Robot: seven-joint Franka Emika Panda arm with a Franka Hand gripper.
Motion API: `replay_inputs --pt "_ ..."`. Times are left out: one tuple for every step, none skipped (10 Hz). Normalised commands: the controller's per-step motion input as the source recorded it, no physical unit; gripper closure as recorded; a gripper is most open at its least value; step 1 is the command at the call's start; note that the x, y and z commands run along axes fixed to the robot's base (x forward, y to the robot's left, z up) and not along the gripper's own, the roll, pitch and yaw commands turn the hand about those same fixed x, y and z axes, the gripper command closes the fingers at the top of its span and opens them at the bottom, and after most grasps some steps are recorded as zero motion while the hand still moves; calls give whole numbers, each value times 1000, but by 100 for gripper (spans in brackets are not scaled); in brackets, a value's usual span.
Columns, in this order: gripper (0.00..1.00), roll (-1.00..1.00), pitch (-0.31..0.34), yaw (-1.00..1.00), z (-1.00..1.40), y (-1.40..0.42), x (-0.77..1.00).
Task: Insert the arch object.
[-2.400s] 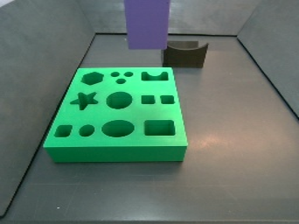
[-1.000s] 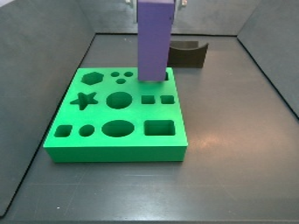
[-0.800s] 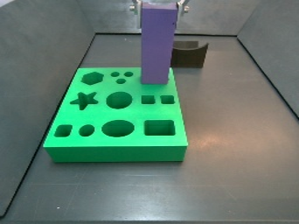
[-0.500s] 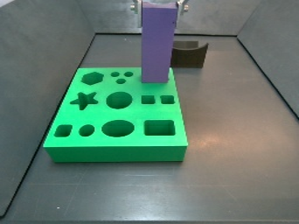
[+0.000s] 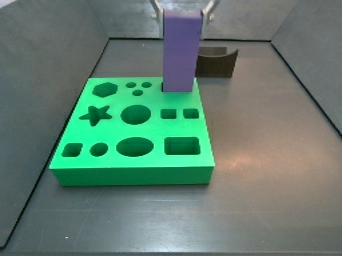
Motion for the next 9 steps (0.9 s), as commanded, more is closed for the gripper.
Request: replay_inputs --pt "100 -3 -26 -186 -309 14 0" --pt "100 0 -36 -166 -269 23 -34" --pt "100 13 -11 -71 -177 17 -126" --pt "100 10 -34 -69 -240 9 -131" --pt "100 6 -30 -71 -303 0 -109" --pt "100 16 -26 -71 -314 0 -97" --pt "100 0 -16 -77 -274 0 -66" --pt "100 -64 -27 0 -177 0 0" --pt "100 0 0 0 0 0 0"
